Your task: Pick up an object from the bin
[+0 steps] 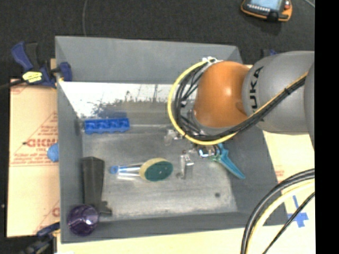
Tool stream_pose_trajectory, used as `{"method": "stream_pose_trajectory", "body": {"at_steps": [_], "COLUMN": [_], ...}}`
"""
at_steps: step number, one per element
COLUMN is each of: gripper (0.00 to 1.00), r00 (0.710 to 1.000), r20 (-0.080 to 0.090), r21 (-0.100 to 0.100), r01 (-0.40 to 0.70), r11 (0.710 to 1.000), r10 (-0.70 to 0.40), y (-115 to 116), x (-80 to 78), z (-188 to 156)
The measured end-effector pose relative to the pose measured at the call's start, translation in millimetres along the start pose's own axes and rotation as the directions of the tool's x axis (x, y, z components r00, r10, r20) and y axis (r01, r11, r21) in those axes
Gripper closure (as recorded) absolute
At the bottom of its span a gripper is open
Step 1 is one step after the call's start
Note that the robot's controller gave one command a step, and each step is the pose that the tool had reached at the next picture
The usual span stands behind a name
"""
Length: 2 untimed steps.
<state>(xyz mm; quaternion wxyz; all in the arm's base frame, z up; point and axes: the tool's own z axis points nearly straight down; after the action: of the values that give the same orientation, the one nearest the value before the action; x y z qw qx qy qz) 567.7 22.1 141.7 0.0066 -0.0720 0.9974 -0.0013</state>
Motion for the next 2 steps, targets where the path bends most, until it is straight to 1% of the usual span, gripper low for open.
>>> {"method": "stream_pose_trajectory", "body": {"at_steps": [1, 2], "gripper": [0.00, 0.00], "r00": [0.988, 0.998], "r20": [0.000, 0.009], "r21": [0.002, -0.007], "r01": [0.153, 0.054], "r11": [0.988, 0.999], "r10": [-0.153, -0.054], "y": [-23.2, 81.8], "x": [-14.1, -13.1], "z": [40.3, 29.3]}}
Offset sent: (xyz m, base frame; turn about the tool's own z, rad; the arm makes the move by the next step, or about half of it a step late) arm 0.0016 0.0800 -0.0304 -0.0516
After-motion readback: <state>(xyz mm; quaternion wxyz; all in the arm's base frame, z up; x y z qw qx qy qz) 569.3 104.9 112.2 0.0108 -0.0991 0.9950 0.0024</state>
